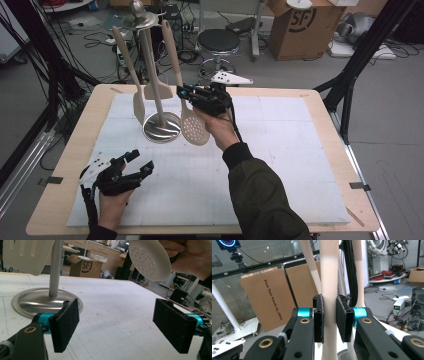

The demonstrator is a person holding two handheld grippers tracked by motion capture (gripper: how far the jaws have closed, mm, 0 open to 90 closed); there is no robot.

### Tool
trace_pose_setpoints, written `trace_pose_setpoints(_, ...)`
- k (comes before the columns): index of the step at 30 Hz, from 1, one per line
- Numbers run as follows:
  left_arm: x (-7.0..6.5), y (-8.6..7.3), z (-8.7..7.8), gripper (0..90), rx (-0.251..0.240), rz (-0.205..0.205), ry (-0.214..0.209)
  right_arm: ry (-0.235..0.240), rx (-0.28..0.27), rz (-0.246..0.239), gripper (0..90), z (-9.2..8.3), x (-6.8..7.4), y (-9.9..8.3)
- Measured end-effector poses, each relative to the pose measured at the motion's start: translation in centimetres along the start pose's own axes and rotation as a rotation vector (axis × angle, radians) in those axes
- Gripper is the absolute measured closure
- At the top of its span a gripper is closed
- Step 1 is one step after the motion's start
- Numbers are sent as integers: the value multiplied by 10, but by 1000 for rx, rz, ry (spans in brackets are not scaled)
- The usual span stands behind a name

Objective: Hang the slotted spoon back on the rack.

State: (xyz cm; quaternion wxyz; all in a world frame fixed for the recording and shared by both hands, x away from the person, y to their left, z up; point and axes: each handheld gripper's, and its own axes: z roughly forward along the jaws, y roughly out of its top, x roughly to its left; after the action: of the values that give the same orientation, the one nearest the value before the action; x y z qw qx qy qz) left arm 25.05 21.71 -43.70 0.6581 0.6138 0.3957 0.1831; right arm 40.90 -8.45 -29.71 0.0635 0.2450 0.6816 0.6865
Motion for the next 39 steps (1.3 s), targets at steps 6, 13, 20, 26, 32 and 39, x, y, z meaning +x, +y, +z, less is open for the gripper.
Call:
trace_pose_setpoints(6,0,0,0,217,-3,0,0,8,7,8,790,5,-1,-4)
trace_pose_setpoints(13,1,0,-1,217,0,0,1,26,12,20,788,9,-3,-7)
trace_pose_setpoints(20,1,0,-1,217,-1,0,1,30,13,24,788,13,-2,-10)
trace_pose_setpoints(26,0,0,0,217,-3,-1,1,12,19,12,787,15,-2,-11)
trace_pose_setpoints(32,1,0,-1,217,0,0,1,-1,20,-7,787,17,-2,-10)
trace_pose_setpoints(39,1,0,0,217,-1,2,-1,5,18,-8,787,17,-3,-8)
